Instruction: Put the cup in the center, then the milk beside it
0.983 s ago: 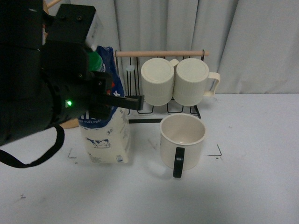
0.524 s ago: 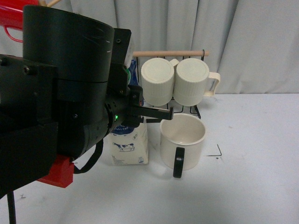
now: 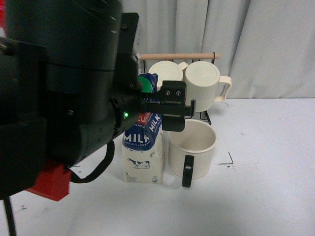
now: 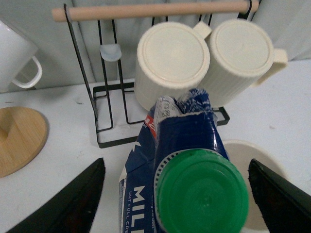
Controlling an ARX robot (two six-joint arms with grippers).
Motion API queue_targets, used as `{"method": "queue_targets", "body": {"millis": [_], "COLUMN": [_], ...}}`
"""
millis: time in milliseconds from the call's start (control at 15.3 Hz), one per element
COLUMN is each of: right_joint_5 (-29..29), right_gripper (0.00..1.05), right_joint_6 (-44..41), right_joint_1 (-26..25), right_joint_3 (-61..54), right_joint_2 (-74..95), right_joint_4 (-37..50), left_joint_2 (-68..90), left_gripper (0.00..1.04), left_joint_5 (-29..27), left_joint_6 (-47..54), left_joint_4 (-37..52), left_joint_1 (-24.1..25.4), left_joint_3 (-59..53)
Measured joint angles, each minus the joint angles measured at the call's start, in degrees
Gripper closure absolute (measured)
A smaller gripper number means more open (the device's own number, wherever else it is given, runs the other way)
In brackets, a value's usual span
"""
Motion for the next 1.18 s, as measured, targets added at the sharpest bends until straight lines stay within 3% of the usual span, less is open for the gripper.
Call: {"method": "queue_targets", "body": {"millis": [66, 328, 393, 459, 524, 655, 786, 1179], "right_joint_5": [0.0, 0.0, 0.0, 0.0, 0.0, 0.0, 0.0, 0.0], "right_gripper": [0.06, 0.06, 0.06, 0.06, 0.06, 0.06, 0.06, 0.06], "right_joint_6": [0.0, 0.0, 0.0, 0.0, 0.0, 0.0, 0.0, 0.0], "right_joint_1": [0.0, 0.0, 0.0, 0.0, 0.0, 0.0, 0.0, 0.0], "right_joint_3": [0.0, 0.0, 0.0, 0.0, 0.0, 0.0, 0.0, 0.0], "right_joint_2": [0.0, 0.0, 0.0, 0.0, 0.0, 0.0, 0.0, 0.0], "right_joint_4": [0.0, 0.0, 0.0, 0.0, 0.0, 0.0, 0.0, 0.0], "left_joint_2": [-3.8, -23.8, -28.0, -37.9, -43.3, -53.1, -58.6, -69.7], "left_gripper": [0.05, 0.07, 0.12, 0.29, 0.39, 0.78, 1.01, 1.03], "left_joint_5": [1.1, 1.4, -2.3, -8.1, -8.1, -0.6, 3.0, 9.5], "left_joint_6": [-1.5, -3.0, -0.6, 4.7, 6.6, 8.8, 8.9, 9.0], "left_joint_4": [-0.6, 1.6, 5.0, 3.5, 2.9, -0.4, -2.7, -9.8], "left_joint_1": [0.3, 0.0, -0.3, 2.4, 5.7, 12.9, 16.7, 23.0], "left_joint_3": [-2.3, -14.4, -17.8, -24.2, -27.8, -34.7, -37.2, -41.2]}}
